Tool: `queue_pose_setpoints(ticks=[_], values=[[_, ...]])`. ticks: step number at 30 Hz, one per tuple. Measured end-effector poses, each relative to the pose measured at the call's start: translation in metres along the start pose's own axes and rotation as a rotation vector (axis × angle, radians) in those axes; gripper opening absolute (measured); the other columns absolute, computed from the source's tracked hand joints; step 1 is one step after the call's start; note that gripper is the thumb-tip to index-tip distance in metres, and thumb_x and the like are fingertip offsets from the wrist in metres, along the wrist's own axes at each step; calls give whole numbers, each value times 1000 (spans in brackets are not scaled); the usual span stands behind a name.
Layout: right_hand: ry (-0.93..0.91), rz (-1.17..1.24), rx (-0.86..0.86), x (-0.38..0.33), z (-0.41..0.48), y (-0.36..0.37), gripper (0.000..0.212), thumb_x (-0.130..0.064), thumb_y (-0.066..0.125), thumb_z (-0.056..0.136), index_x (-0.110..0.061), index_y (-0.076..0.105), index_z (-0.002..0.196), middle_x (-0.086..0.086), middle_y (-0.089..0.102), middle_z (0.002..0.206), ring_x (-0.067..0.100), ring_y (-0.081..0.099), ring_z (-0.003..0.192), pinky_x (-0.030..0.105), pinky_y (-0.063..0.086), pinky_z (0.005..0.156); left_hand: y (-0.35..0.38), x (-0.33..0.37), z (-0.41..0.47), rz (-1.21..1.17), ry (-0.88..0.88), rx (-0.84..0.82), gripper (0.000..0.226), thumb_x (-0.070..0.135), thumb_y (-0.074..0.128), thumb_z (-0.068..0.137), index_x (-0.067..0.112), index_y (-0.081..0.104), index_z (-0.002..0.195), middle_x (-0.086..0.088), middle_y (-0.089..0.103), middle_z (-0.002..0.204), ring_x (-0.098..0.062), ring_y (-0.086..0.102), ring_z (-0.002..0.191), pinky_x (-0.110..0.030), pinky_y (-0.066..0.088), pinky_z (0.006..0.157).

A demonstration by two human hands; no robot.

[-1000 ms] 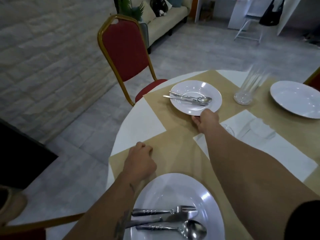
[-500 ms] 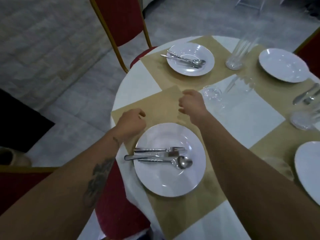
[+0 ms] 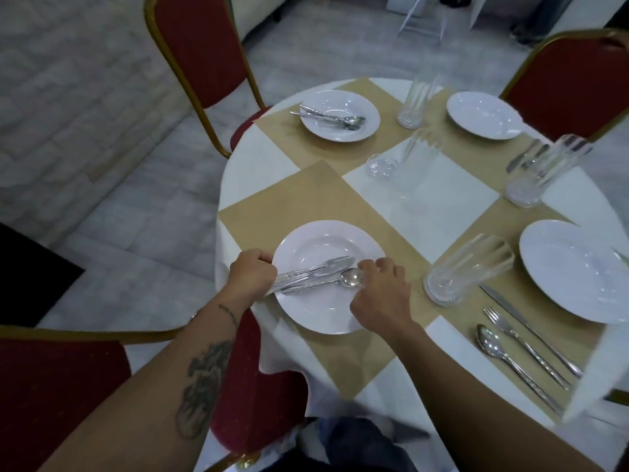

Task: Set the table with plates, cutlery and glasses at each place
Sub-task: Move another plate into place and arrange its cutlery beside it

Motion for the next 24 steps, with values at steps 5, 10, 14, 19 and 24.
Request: queue_pose_setpoints(ticks=[5,10,14,19,24], values=[[-43,-79,10,4,0,2,57,-11,54,75,-19,53,131,8,46,134,32,40,124,40,36,95,1,1,-12,85,51,-8,28,10,54,77,22,66,99,5,68,100,-21,62,95,-30,51,83],[-114,-89,1,-18,0,3,49,-11,50,78,-20,57,126,7,55,122,32,50,115,39,40,92,2,7,-20,288,277,-13,22,21,56,75,25,55,97,1,61,92,-22,56,92,-35,48,80],[-198,120,-191,-43,-3,23,41,-9,49,87,-18,61,125,9,65,119,28,59,110,33,47,85,8,8,-22,579,421,-21,25,27,54,88,27,65,111,0,49,106,-24,51,107,-36,44,92],[-156,153,-186,-50,-5,32,34,-13,52,89,-21,59,121,3,66,116,26,61,105,29,41,74,14,20,-21,676,466,-35,20,30,56,91,30,70,105,0,53,107,-24,52,109,-37,45,92],[-167,92,-154,-45,-1,26,25,-11,53,87,-23,61,107,2,67,109,26,61,100,30,41,72,22,30,-22,713,472,-45,18,27,58,90,29,72,100,1,54,108,-24,52,108,-36,44,90]])
Point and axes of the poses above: each hand's wrist, its own z-axis towards the middle knuckle, its own y-axis out of the palm, x = y × z, the point moved 5 cm from there along z, towards the middle knuckle
